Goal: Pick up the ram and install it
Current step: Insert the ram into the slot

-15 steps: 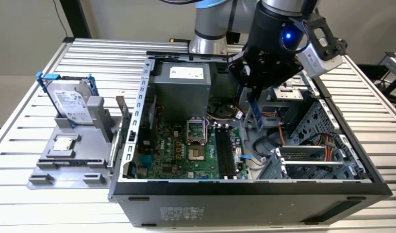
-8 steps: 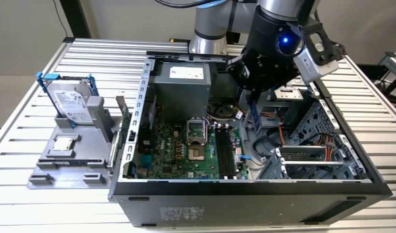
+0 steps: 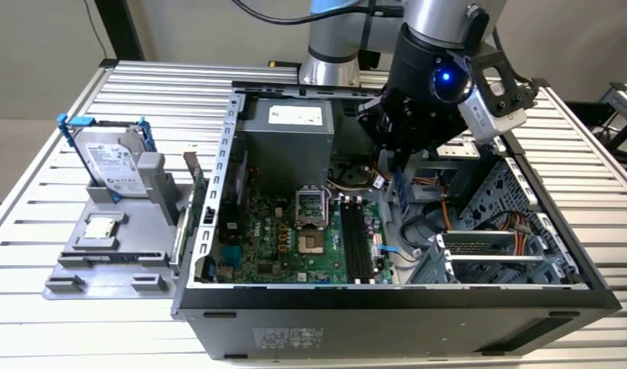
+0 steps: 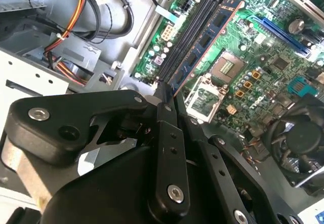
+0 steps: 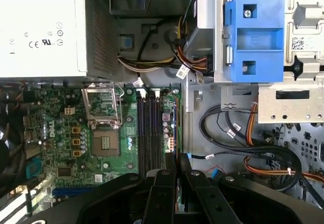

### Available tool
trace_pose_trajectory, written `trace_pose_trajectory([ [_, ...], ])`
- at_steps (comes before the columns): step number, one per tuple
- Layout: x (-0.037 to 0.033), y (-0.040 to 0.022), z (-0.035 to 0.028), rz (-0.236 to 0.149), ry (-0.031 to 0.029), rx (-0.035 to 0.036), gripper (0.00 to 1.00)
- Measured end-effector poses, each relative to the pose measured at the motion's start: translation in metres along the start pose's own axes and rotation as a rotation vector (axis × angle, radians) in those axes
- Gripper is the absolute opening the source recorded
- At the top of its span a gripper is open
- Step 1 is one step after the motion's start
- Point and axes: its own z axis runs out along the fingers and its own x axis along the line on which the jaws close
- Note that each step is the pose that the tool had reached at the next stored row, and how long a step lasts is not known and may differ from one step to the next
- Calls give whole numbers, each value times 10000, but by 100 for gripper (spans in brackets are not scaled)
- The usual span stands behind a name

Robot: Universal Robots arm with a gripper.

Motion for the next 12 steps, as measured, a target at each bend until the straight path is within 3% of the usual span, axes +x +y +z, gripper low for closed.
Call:
trace_pose_trajectory([
  [7,-1,-3,126,37,-3,5,0],
  [12,2,-5,213,67,-46,22,0],
])
